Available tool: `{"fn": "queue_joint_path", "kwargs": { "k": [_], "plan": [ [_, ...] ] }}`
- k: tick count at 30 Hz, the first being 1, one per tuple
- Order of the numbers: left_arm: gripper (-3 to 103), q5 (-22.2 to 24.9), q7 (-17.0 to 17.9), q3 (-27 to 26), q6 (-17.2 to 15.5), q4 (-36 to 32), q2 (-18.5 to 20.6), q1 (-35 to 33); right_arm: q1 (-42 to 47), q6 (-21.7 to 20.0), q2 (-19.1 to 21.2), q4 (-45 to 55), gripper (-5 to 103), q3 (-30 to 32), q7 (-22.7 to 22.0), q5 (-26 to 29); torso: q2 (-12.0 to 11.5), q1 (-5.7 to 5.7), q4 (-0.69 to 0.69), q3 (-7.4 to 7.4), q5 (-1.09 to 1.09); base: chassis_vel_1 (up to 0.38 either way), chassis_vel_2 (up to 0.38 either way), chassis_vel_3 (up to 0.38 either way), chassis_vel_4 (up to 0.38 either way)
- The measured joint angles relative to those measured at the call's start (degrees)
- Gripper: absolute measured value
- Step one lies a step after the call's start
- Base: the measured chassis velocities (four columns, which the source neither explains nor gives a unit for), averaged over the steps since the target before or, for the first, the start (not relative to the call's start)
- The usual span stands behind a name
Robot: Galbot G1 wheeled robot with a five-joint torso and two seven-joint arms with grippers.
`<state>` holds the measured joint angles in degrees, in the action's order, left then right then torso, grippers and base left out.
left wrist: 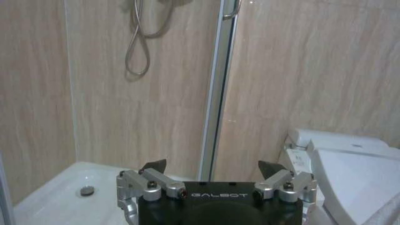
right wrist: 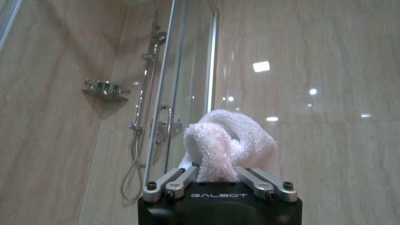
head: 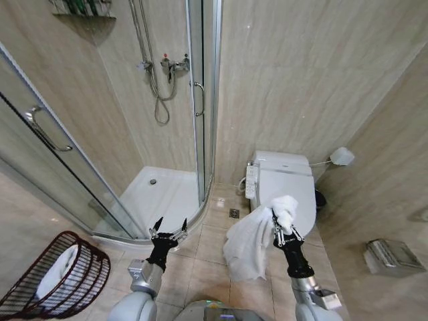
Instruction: Discard the used towel into the hamper.
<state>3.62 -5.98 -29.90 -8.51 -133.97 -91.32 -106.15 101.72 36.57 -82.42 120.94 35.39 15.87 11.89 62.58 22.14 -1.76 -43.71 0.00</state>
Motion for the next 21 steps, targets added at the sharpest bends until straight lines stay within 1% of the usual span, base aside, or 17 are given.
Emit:
{"fn": "queue_joint_path", "kwargs": {
  "k": [5, 9, 10, 13, 14, 17, 18, 21],
  "plan": [
    [99, 0.0, 0.0, 0.0, 0.0, 0.0, 0.0, 0.0, 0.1, 0.0, 0.0, -0.1, 12, -0.1, 0.0, 0.0, 1.1, 0.48, 0.0, -0.66, 0.0, 0.0, 0.0, 0.0, 0.0],
    [99, 0.0, 0.0, 0.0, 0.0, 0.0, 0.0, 0.0, -0.4, 0.0, -0.2, -0.4, 12, -0.2, 0.0, -0.1, 2.7, 1.18, 0.0, -1.52, 0.0, 0.0, 0.0, 0.0, 0.0],
    [99, 0.0, 0.0, 0.0, 0.0, 0.0, 0.0, 0.0, -0.4, 0.0, -0.2, -0.4, 12, -0.2, 0.0, -0.1, 2.7, 1.18, 0.0, -1.52, 0.0, 0.0, 0.0, 0.0, 0.0],
    [99, 0.0, 0.0, 0.0, 0.0, 0.0, 0.0, 0.0, -0.5, 0.0, -0.2, -0.6, 12, -0.4, 0.0, -0.2, 4.0, 1.75, 0.0, -2.25, 0.0, 0.0, 0.0, 0.0, 0.0],
    [99, 0.0, 0.0, 0.0, 0.0, 0.0, 0.0, 0.0, -0.5, 0.0, -0.2, -0.6, 12, -0.4, 0.0, -0.2, 4.0, 1.75, 0.0, -2.25, 0.0, 0.0, 0.0, 0.0, 0.0],
    [99, 0.0, 0.0, 0.0, 0.0, 0.0, 0.0, 0.0, -0.5, 0.0, -0.3, -0.7, 12, -0.6, 0.0, -0.4, 5.2, 2.28, 0.0, -2.91, 0.0, 0.0, 0.0, 0.0, 0.0],
    [99, 0.0, 0.0, 0.0, 0.0, 0.0, 0.0, 0.0, -0.5, 0.0, -0.3, -0.7, 12, -0.6, 0.0, -0.4, 5.2, 2.28, 0.0, -2.91, 0.0, 0.0, 0.0, 0.0, 0.0],
    [99, 0.0, 0.0, 0.0, 0.0, 0.0, 0.0, 0.0, -0.6, 0.0, -0.3, -0.8, 12, -0.7, 0.0, -0.4, 6.4, 2.82, 0.0, -3.56, 0.0, 0.0, 0.0, 0.0, 0.0]
  ]
}}
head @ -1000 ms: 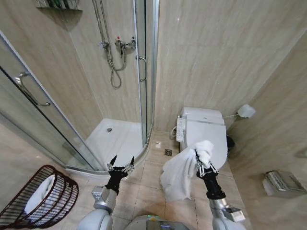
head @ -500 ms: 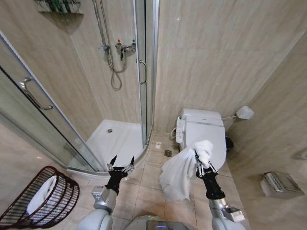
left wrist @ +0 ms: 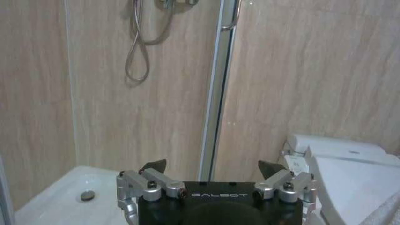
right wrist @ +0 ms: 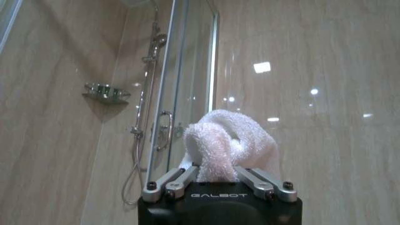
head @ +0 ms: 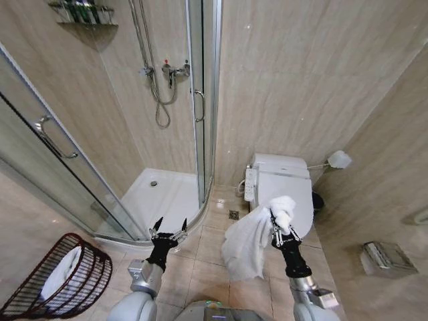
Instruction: Discard the used towel into the hamper.
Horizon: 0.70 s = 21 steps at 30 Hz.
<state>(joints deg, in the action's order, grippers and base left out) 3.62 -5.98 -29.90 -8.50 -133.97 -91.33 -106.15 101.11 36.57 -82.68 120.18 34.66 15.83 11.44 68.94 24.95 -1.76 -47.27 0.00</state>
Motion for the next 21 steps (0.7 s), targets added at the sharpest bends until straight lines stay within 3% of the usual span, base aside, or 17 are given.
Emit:
{"fn": "queue_joint_path", "kwargs": {
  "k": [21],
  "plan": [
    [99, 0.0, 0.0, 0.0, 0.0, 0.0, 0.0, 0.0, -0.3, -0.1, 0.6, -0.4, 12, -0.4, 0.0, 0.1, 6.7, 3.03, 0.0, -3.7, 0.0, 0.0, 0.0, 0.0, 0.0]
  ]
}}
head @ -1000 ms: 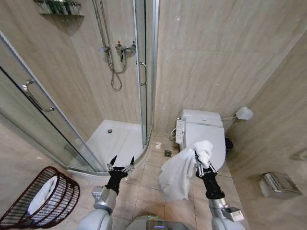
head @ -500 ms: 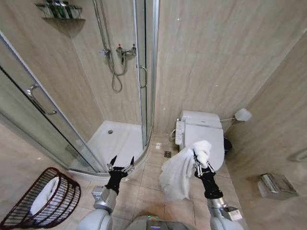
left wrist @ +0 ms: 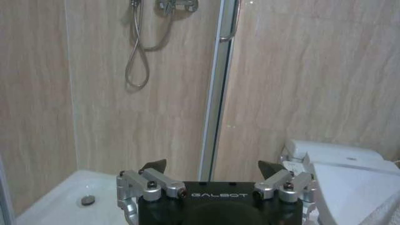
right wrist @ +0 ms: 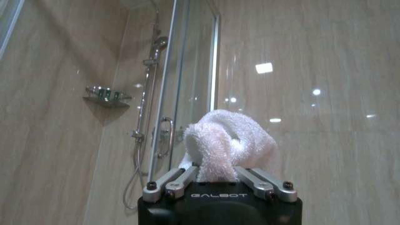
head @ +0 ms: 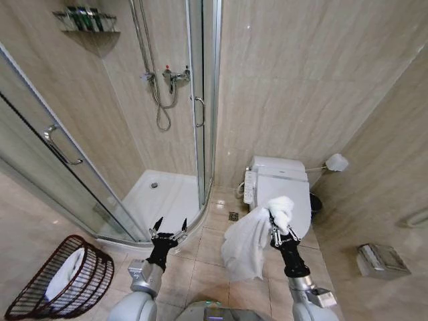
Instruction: Discard the used towel into the hamper.
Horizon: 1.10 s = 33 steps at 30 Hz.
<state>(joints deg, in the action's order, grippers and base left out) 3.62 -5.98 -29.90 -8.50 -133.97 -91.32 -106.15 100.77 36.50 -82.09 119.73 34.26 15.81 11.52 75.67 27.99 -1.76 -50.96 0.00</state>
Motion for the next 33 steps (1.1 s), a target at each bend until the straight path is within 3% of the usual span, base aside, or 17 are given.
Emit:
{"fn": "queue_joint_path", "kwargs": {
  "k": [33],
  "plan": [
    [99, 0.0, 0.0, 0.0, 0.0, 0.0, 0.0, 0.0, -0.1, -0.2, 0.7, 0.2, 12, 0.2, 0.0, 0.3, 10.9, 5.03, 0.0, -5.91, 0.0, 0.0, 0.0, 0.0, 0.0]
  ]
}}
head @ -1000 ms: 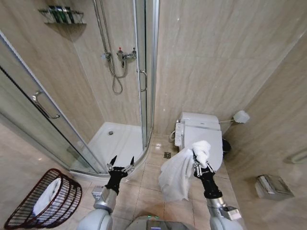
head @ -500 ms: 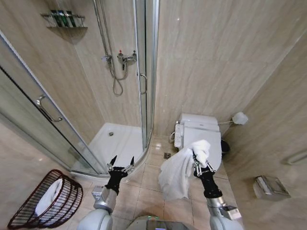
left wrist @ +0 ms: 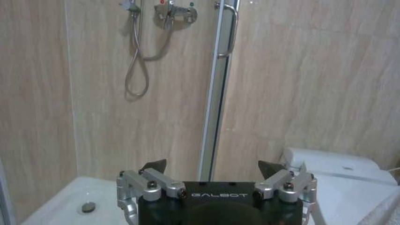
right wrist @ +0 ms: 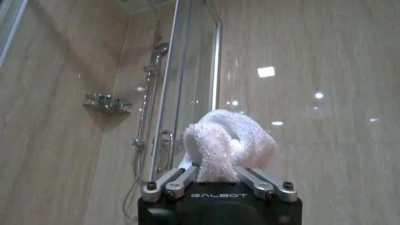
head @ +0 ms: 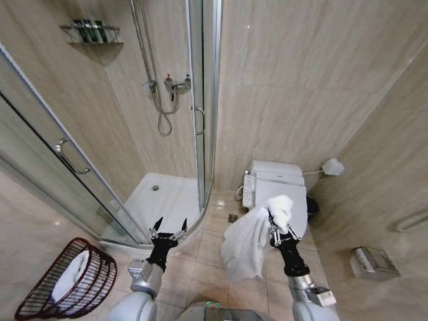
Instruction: Discard the used towel into the hamper.
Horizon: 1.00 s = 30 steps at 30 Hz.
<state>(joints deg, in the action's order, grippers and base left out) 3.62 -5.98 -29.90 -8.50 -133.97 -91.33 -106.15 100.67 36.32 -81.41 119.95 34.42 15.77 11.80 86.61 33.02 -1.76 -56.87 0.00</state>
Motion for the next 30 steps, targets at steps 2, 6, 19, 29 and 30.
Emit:
{"fn": "queue_joint_path", "kwargs": {
  "k": [2, 6, 19, 29, 30],
  "plan": [
    [99, 0.0, 0.0, 0.0, 0.0, 0.0, 0.0, 0.0, 0.0, 0.0, -0.1, 0.0, 12, 0.0, 0.0, 0.0, 0.7, 0.29, 0.0, -0.39, 0.0, 0.0, 0.0, 0.0, 0.0],
    [99, 0.0, 0.0, 0.0, 0.0, 0.0, 0.0, 0.0, 0.0, 0.0, -0.2, 0.0, 12, -0.2, 0.0, 0.0, 0.9, 0.38, 0.0, -0.52, 0.0, 0.0, 0.0, 0.0, 0.0],
    [99, 0.0, 0.0, 0.0, 0.0, 0.0, 0.0, 0.0, -0.1, 0.1, -0.4, -0.4, 12, -0.1, 0.1, 0.1, 0.6, 0.23, 0.0, -0.34, 0.0, 0.0, 0.0, 0.0, 0.0],
    [99, 0.0, 0.0, 0.0, 0.0, 0.0, 0.0, 0.0, -0.2, 0.3, -0.3, -0.7, 12, 0.1, 0.1, 0.4, 0.3, 0.1, 0.0, -0.19, 0.0, 0.006, 0.007, 0.011, 0.006],
    [99, 0.0, 0.0, 0.0, 0.0, 0.0, 0.0, 0.0, -0.2, 0.3, -0.3, -0.8, 12, 0.1, 0.1, 0.4, 0.3, 0.09, 0.0, -0.17, 0.0, 0.039, 0.052, 0.055, 0.04]
  ]
}}
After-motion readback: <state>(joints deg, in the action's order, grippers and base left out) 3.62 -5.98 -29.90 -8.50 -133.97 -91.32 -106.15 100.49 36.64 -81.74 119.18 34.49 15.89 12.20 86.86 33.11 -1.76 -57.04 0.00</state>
